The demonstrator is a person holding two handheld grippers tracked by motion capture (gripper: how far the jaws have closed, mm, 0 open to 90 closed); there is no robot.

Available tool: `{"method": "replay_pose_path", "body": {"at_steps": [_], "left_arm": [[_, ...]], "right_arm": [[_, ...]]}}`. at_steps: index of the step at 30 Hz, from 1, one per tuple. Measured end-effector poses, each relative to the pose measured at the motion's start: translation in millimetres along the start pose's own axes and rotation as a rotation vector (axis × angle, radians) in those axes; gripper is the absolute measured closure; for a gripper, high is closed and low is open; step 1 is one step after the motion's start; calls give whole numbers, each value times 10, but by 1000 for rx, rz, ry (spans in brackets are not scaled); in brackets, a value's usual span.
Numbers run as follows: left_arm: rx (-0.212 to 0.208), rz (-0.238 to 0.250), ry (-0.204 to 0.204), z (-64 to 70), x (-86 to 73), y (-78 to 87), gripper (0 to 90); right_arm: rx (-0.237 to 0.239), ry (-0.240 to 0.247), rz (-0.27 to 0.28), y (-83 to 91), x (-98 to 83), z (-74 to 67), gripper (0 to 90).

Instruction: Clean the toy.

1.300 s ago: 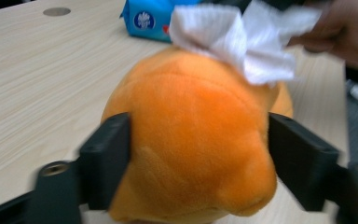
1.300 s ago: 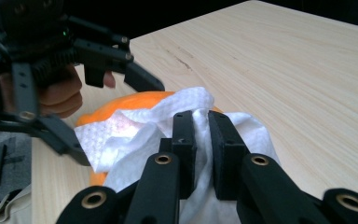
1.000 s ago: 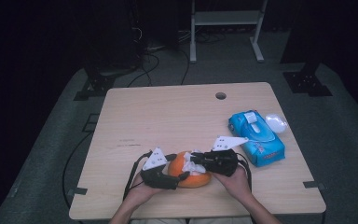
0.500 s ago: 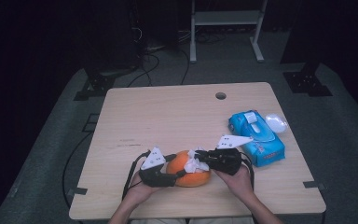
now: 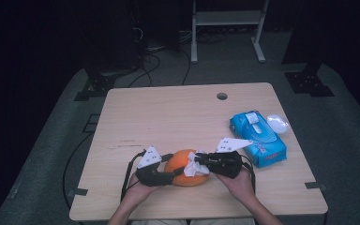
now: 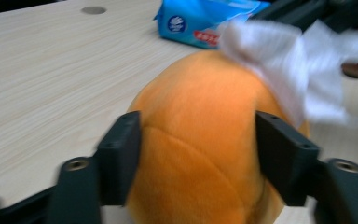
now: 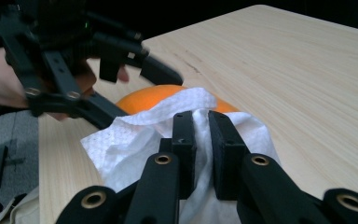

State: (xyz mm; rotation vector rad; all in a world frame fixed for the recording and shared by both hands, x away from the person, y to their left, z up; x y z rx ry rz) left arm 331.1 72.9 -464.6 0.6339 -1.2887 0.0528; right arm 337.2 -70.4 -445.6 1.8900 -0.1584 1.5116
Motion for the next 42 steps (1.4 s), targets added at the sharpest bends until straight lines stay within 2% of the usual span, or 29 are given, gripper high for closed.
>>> {"method": "replay_pose_path", "body": {"at_steps": [1, 2, 3, 4, 7, 9, 12, 14, 17, 22, 24, 25, 26, 27, 28, 30, 31, 34, 36, 37, 38, 39, 40, 41, 42], "left_arm": [[-12, 24, -6, 11, 43, 0, 215], [-17, 31, -8, 13, 66, 3, 180], [-18, 41, -10, 15, 91, -7, 177], [-13, 22, -16, 12, 87, -29, 185], [-13, 4, 2, -10, 25, -59, 265], [-9, 10, 23, -25, 14, -54, 298], [-4, 11, 35, -22, 8, -52, 306], [0, 15, 47, -17, -2, -47, 309], [12, 11, 65, -39, -19, -25, 316], [39, 23, 115, -107, -44, 15, 322], [36, 21, 112, -99, -46, 18, 322], [30, 17, 107, -79, -46, 12, 321], [13, 10, 98, -59, -47, 4, 321], [-30, -9, 92, -5, -51, -11, 320], [-73, -33, 67, 52, -55, -21, 309], [-94, -57, 17, 123, -50, -24, 282], [-95, -59, 11, 127, -36, -25, 250], [-59, -37, 28, 56, 5, -21, 145], [-40, -42, 62, -7, 3, -40, 72], [-48, -49, 71, -17, -8, -49, 54], [-60, -57, 83, -16, -33, -71, 55], [-66, -63, 79, -9, -49, -75, 78], [-70, -66, 62, 2, -60, -65, 147], [-55, -73, 45, 2, -57, -42, 231], [-39, -60, 37, -2, -41, -28, 312]], "right_arm": [[5, -5, 0, -17, -7, -11, 807], [33, -22, 7, -28, -12, -21, 807], [50, -29, 10, -31, -13, -30, 807], [55, -27, 16, -39, -10, -47, 807], [34, -1, 11, -58, -16, -52, 806], [27, -20, 9, -53, -41, 14, 807], [9, -72, 2, -36, -104, 162, 807], [-11, -78, -9, -14, -129, 222, 807], [-2, -111, -8, 18, -128, 229, 808], [26, -19, -1, 33, -40, -43, 807], [21, -9, -3, 34, -46, -46, 807], [21, -23, -3, 30, -64, -8, 806], [22, -64, -6, 21, -99, 62, 806], [18, -82, -7, 12, -122, 116, 805], [6, -99, -12, 3, -155, 184, 804], [-14, -127, -26, -8, -211, 277, 802], [-8, -133, -23, -8, -219, 291, 802], [-2, -85, -14, -10, -194, 221, 802], [26, -44, -4, -11, -161, 115, 803], [30, -13, -3, -18, -144, 57, 802], [37, -2, 1, -24, -133, 26, 802], [43, 8, 7, -35, -114, -17, 802], [39, 18, 6, -43, -106, -29, 802], [36, 23, 7, -51, -95, -31, 802], [40, 9, 13, -55, -79, -18, 802]]}}
Point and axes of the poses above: each handheld gripper's, and its own axes: y roughly backward along the jaws, x roughly out of its top, z roughly to its right, the point moved 8 cm from there along -y, roughly forward along the jaws, and after that the axes turned 7 degrees about -x, right-handed, at the moved point
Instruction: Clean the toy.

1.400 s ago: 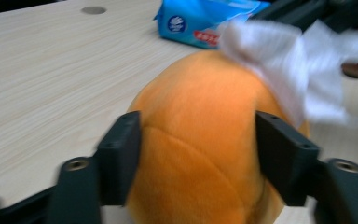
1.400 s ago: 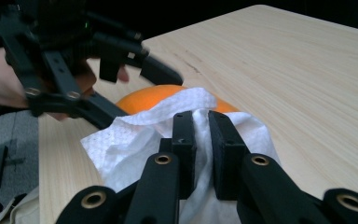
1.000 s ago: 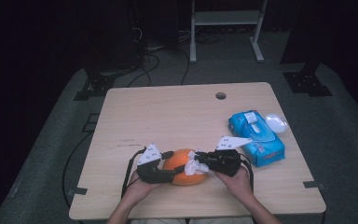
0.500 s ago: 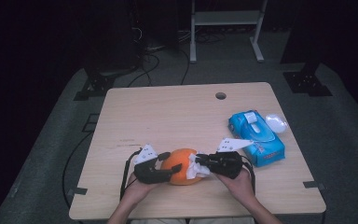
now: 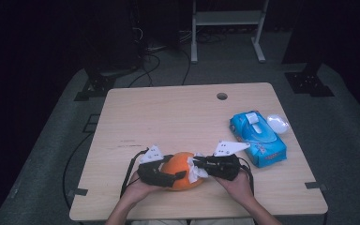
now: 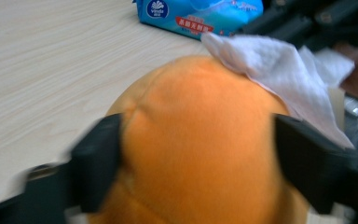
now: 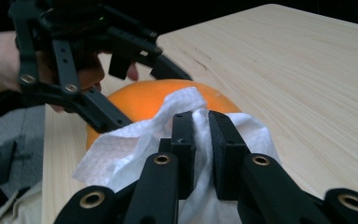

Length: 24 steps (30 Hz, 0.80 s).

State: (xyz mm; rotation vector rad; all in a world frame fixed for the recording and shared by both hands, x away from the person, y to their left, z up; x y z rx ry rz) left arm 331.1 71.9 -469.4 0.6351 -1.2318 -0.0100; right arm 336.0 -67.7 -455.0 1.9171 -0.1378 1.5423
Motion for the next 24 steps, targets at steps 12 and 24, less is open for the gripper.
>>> {"method": "replay_pose_path", "body": {"at_steps": [12, 24], "left_arm": [[103, 63, -66, -32, 71, 36, 424], [28, -32, 30, -123, -33, 110, 78]], "right_arm": [[-27, -98, 30, -88, 24, 208, 803], [31, -5, -8, -174, -66, -109, 804]]}}
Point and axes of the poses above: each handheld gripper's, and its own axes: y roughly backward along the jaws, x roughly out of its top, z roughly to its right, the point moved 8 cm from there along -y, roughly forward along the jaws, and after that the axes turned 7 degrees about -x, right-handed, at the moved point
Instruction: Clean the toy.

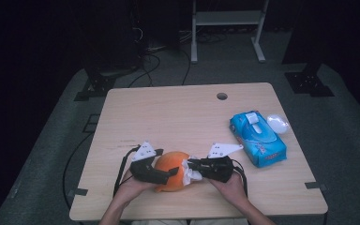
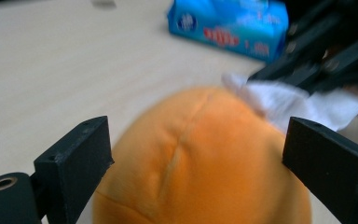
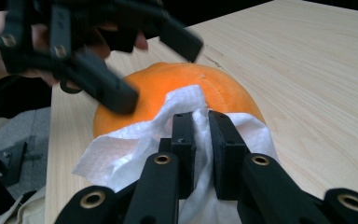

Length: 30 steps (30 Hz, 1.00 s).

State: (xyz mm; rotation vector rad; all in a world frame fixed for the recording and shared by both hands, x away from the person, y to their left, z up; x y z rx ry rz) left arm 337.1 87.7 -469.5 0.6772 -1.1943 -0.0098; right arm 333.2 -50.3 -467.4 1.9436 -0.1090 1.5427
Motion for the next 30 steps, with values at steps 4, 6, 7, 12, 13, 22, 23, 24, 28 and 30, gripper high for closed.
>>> {"method": "replay_pose_path", "body": {"at_steps": [4, 6, 7, 12, 13, 22, 23, 24, 28, 30], "left_arm": [[29, -5, -50, 23, -12, -2, 314], [55, 22, -79, 51, 21, -25, 416], [65, 44, -91, 66, 50, -41, 445], [100, 137, -111, 136, 193, -157, 488], [106, 154, -104, 151, 208, -199, 487], [63, 87, -66, 148, 32, -187, 387], [51, 81, -66, 152, 4, -161, 378], [47, 76, -67, 152, -15, -135, 373], [44, 49, -81, 143, -50, -122, 340], [36, 45, -82, 137, -60, -113, 337]], "right_arm": [[-27, -41, -7, 23, 8, 135, 805], [-44, -91, -3, 40, -9, 236, 805], [-56, -108, 0, 62, -11, 293, 805], [-61, -108, 80, 207, 169, 300, 804], [-62, -103, 90, 229, 201, 286, 804], [-117, -134, 29, 145, -8, 441, 804], [-128, -161, 18, 147, -53, 492, 804], [-137, -175, 5, 140, -97, 525, 804], [-109, -176, 13, 106, -116, 431, 804], [-119, -124, 24, 115, -50, 330, 805]]}}
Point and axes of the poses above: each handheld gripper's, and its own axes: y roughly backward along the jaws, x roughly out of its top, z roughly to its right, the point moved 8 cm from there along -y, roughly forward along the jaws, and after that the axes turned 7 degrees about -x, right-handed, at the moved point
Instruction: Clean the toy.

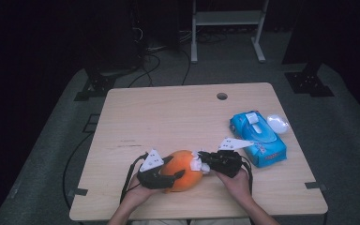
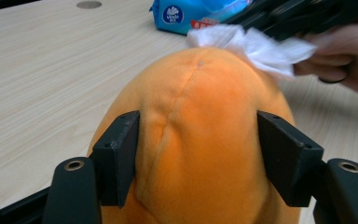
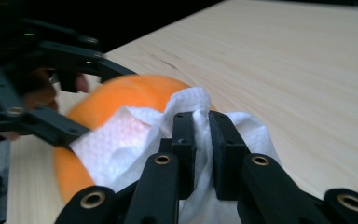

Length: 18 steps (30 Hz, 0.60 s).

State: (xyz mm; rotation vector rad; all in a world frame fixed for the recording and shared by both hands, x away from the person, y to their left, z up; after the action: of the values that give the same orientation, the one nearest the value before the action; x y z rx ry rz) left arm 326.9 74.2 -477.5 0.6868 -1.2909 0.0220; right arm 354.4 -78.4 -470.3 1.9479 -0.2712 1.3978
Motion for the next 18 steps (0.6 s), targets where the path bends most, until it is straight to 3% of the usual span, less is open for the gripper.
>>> {"method": "replay_pose_path", "body": {"at_steps": [3, 5, 8, 10, 13, 15, 16, 18], "left_arm": [[-4, -8, -4, -5, -5, 11, 338], [2, -15, -16, 5, -2, 1, 338], [5, -6, -19, 20, 12, -30, 332], [4, 2, -26, 24, 29, -59, 312], [-1, 10, -34, 51, 63, -116, 312], [8, 4, -53, 71, 77, -143, 310], [8, 2, -54, 72, 77, -141, 306], [0, 8, -50, 73, 80, -125, 303]], "right_arm": [[49, 17, 33, 44, 58, -124, 805], [41, 27, 21, 48, 40, -117, 805], [52, -33, 2, 35, -14, -16, 806], [51, -45, 5, 55, -8, -9, 806], [105, 2, 44, 98, 112, -209, 806], [76, 87, 25, 65, 129, -328, 805], [59, 107, 16, 45, 117, -330, 804], [81, 61, 9, 23, 72, -257, 806]]}}
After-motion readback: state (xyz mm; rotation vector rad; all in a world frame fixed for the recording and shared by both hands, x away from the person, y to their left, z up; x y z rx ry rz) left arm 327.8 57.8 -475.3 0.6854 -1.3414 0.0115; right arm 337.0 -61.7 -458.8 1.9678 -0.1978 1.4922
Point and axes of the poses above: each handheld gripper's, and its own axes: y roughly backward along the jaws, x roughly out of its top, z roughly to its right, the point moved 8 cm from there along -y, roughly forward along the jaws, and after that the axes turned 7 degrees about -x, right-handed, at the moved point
